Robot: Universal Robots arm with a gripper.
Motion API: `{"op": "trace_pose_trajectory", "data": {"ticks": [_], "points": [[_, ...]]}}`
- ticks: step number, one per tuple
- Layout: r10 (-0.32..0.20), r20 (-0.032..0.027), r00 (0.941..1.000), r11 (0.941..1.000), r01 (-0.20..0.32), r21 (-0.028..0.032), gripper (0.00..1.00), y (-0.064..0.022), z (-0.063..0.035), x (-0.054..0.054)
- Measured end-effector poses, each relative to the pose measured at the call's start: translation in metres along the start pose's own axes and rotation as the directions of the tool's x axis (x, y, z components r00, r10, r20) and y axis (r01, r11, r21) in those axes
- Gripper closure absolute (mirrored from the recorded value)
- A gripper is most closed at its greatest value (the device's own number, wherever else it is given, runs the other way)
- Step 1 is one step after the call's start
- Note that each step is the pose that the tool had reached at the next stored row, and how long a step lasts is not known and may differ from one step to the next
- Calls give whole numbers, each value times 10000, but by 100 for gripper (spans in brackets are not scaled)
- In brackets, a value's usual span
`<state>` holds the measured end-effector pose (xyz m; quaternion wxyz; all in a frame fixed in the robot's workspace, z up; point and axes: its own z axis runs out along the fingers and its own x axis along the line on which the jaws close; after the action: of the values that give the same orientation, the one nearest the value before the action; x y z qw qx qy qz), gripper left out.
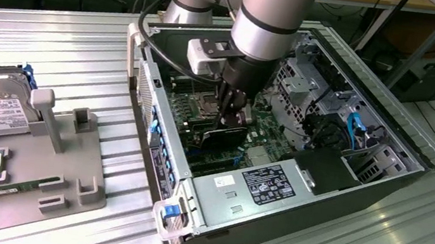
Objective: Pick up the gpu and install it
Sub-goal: 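Insert the gpu into the slot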
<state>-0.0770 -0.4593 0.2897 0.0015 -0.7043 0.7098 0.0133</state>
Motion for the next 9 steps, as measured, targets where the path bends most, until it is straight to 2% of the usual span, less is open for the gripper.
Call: {"op": "trace_pose_trajectory", "data": {"ticks": [9], "points": [[0,-1,10000,10000,0,-1,89,1,-38,-1]]}}
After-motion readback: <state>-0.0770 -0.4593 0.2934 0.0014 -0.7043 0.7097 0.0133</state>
